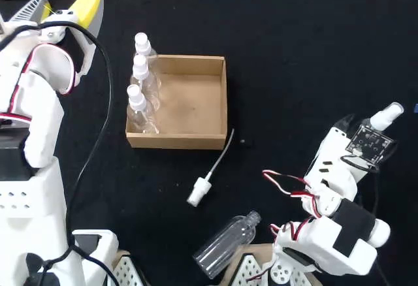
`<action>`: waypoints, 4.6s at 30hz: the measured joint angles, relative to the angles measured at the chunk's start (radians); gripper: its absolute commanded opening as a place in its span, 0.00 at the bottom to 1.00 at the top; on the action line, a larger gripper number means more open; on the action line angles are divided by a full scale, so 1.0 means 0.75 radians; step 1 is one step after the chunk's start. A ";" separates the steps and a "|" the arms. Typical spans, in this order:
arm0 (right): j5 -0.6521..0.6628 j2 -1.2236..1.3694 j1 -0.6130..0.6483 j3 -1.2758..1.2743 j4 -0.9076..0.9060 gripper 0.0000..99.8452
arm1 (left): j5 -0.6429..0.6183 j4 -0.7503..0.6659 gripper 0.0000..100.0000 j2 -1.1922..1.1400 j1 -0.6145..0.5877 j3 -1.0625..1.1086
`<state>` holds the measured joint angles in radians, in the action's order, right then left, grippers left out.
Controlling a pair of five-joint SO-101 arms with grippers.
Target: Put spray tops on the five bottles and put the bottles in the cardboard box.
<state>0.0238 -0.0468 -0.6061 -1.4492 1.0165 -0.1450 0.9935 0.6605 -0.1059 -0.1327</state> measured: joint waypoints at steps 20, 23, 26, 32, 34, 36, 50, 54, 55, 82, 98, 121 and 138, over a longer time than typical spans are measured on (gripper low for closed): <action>0.002 -0.016 0.000 0.000 0.000 0.14 | 0.000 0.000 0.23 0.000 0.000 0.000; 0.002 -0.016 0.000 0.000 0.000 0.13 | 0.000 -0.002 0.23 0.000 0.000 0.000; 0.002 -0.016 0.000 0.000 0.000 0.05 | 0.000 -0.002 0.23 0.000 0.000 0.000; -0.063 -0.016 0.000 0.000 0.102 0.01 | 0.000 -0.002 0.23 0.000 0.000 0.000; -0.070 -0.016 0.000 0.000 0.149 0.01 | 0.000 -0.002 0.23 0.000 0.000 0.000; -0.072 -0.016 0.020 0.000 0.166 0.01 | 0.000 -0.002 0.23 0.000 0.000 0.000; -0.084 -0.679 0.466 0.186 -0.544 0.01 | 0.004 -0.002 0.23 -0.002 -0.004 0.000; -0.143 -0.855 0.689 0.352 -0.966 0.01 | 0.004 -0.051 0.23 -0.002 -0.039 0.004; -0.160 -0.865 0.751 0.385 -1.011 0.01 | 0.004 -0.070 0.23 -0.002 -0.072 0.020; -0.227 -0.004 1.156 0.599 -0.389 0.01 | 0.004 -1.068 0.23 -0.016 -0.587 1.608; -0.227 0.184 1.172 0.630 -0.350 0.01 | 0.004 -1.766 0.23 -0.016 -0.489 2.132; -0.090 0.466 1.172 0.757 -0.217 0.01 | 0.004 -1.774 0.23 -0.016 -0.327 2.183; -0.090 0.466 1.123 0.757 -0.217 0.01 | 0.004 -1.774 0.23 -0.016 -0.327 2.183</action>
<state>-0.0437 0.3030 0.2363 -0.8815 0.8539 -0.1419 -0.3368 0.6483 -0.3514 1.5044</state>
